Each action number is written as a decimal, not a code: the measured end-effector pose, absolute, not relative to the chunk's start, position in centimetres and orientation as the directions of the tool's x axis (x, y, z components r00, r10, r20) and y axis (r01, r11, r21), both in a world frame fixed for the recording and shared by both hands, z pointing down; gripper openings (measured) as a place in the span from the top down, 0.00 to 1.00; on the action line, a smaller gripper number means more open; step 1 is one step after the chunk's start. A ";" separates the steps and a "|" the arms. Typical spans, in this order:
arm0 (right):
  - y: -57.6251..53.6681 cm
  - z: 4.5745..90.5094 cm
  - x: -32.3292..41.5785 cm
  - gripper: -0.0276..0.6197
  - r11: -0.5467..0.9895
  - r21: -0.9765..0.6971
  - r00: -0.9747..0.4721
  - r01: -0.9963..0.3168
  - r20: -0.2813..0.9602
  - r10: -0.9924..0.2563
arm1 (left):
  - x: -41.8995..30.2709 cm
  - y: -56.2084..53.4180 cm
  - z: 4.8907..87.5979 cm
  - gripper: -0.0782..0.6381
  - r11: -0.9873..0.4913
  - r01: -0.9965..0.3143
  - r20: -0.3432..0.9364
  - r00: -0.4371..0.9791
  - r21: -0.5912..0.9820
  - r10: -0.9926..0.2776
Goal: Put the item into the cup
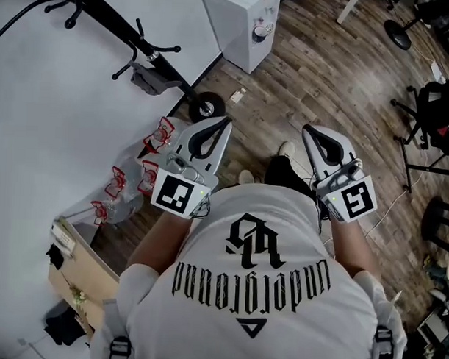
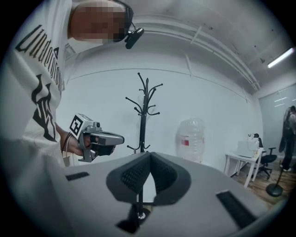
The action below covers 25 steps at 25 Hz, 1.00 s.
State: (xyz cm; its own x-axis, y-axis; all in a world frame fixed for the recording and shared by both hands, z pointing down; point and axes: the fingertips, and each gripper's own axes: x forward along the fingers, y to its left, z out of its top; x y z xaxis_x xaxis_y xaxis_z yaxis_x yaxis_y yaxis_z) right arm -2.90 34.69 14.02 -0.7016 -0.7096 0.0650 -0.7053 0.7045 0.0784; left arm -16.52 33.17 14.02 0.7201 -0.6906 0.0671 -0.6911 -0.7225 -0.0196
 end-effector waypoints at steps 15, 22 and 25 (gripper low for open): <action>39.1 12.9 -4.2 0.95 0.728 0.104 -0.725 -0.678 0.070 -0.685 | -18.8 36.0 12.2 0.88 -0.700 -0.711 -0.014 0.702 -0.060 -0.712; 39.6 12.4 -4.5 0.95 0.724 0.097 -0.721 -0.683 0.066 -0.689 | -19.0 36.8 12.0 0.88 -0.697 -0.714 -0.023 0.700 -0.062 -0.714; 39.7 12.4 -4.4 0.95 0.721 0.099 -0.719 -0.686 0.061 -0.693 | -19.0 36.9 11.9 0.88 -0.700 -0.711 -0.026 0.703 -0.065 -0.711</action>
